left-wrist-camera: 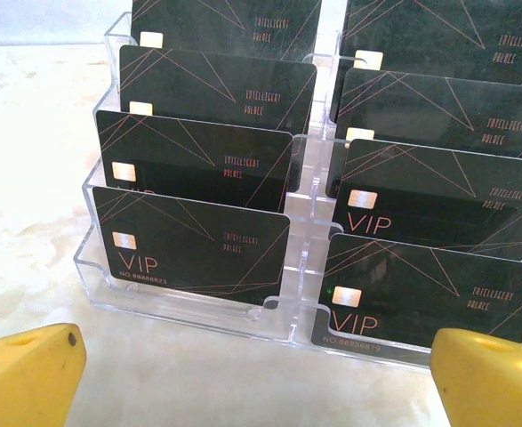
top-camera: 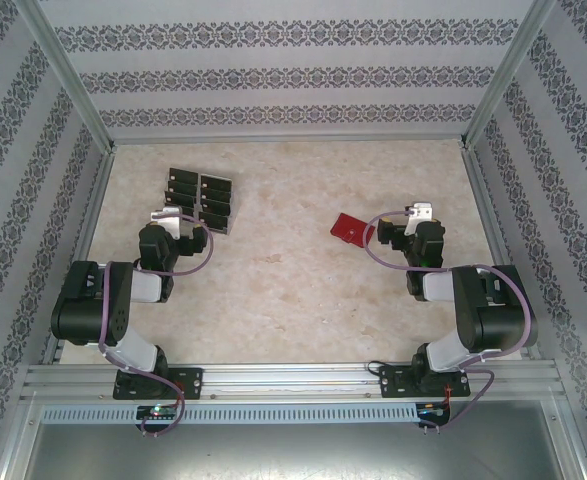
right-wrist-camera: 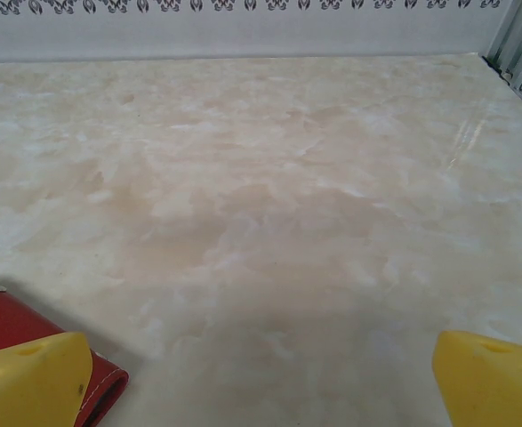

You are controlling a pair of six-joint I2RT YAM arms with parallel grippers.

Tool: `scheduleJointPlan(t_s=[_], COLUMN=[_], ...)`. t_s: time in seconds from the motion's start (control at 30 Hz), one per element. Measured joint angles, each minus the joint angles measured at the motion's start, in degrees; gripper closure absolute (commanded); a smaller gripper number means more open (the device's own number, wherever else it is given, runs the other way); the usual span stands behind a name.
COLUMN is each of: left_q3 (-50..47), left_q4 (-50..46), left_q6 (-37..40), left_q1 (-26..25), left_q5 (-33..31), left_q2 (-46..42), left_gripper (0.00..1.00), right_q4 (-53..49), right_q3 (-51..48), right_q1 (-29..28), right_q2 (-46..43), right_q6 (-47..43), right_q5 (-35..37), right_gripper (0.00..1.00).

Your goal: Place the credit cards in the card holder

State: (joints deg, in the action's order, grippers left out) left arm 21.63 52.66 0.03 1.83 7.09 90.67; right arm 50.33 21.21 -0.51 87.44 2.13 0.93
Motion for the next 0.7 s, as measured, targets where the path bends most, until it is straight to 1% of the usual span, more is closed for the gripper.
scheduleJointPlan(t_s=[0.27,0.37,0.4,0.5,0.57,0.63,0.7], left_q3=[0.04,-0.07,-0.31,-0.90,-0.55,1.07,3.32], left_q4=[0.00,-0.11,-0.48,-3.63,-6.38,-11.41,-16.46], left_q6=[-0.02,-0.02,-0.04,-0.35,-0.76,-1.97,-3.45], left_q1=[0.04,0.04,0.04,0.04,0.04,0.04,0.00], left_q5=[-0.02,-0.22,-0.70,-2.78,-3.98,-5.16,-5.90], left_q2=[0.00,-0.42,-1.25,-7.30,-12.02,-16.81,-20.31], left_gripper=[0.00,0.00,0.00,0.00,0.00,0.00,0.00], right_q4=[-0.28,-2.47,-4.85,-16.76,-23.23,-29.29,-33.20], right_q3=[0.17,0.04,0.13,3.76,8.02,12.20,14.64], right_q1=[0.04,-0.02,-0.09,0.04,0.17,0.59,1.40], right_q2=[-0.07,-3.02,-5.64,-15.47,-20.28,-23.87,-25.66], right_q6=[0.02,0.02,0.17,2.78,7.72,13.88,17.86], right_q5=[0.00,0.42,0.92,1.40,1.77,1.88,-0.02], right_gripper=[0.02,0.02,0.02,0.02,0.02,0.02,0.02])
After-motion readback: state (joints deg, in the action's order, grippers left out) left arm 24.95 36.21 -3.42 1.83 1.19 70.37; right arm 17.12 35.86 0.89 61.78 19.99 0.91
